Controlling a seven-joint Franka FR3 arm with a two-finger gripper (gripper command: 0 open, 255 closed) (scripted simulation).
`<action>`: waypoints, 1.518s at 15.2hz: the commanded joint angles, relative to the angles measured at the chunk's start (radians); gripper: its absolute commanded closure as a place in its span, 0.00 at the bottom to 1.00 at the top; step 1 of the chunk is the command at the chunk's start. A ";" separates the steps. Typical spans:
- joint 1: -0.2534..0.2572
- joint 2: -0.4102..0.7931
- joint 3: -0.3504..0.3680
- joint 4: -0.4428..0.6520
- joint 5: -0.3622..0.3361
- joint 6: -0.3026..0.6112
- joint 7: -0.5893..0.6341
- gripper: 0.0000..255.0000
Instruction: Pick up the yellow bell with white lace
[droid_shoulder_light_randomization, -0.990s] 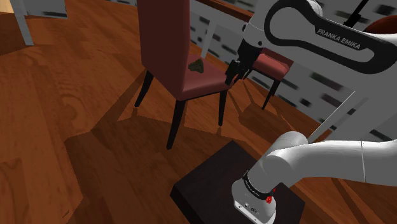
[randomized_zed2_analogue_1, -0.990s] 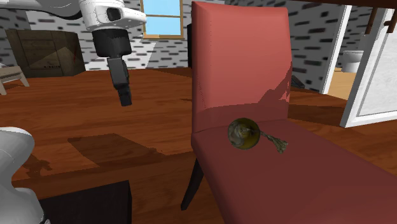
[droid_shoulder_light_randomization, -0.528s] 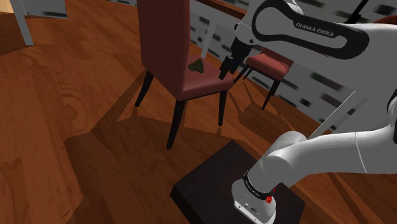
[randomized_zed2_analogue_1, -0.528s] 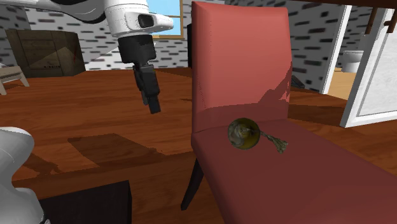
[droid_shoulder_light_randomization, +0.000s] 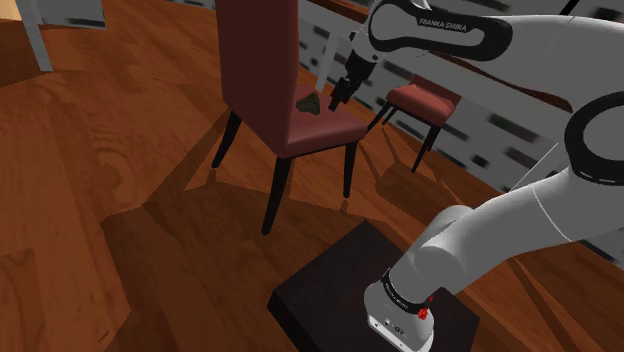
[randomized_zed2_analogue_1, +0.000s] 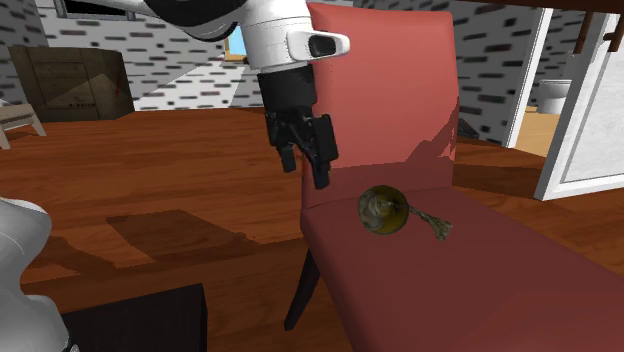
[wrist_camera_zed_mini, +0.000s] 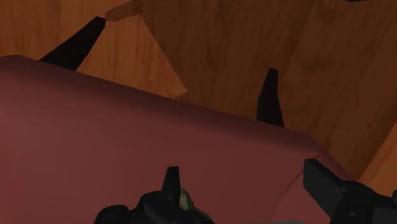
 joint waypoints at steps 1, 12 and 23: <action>0.010 0.073 -0.033 0.053 0.027 0.028 -0.070 0.00; 0.028 0.294 -0.100 0.182 0.145 0.122 -0.263 0.00; 0.028 0.298 -0.101 0.151 0.148 0.157 -0.269 1.00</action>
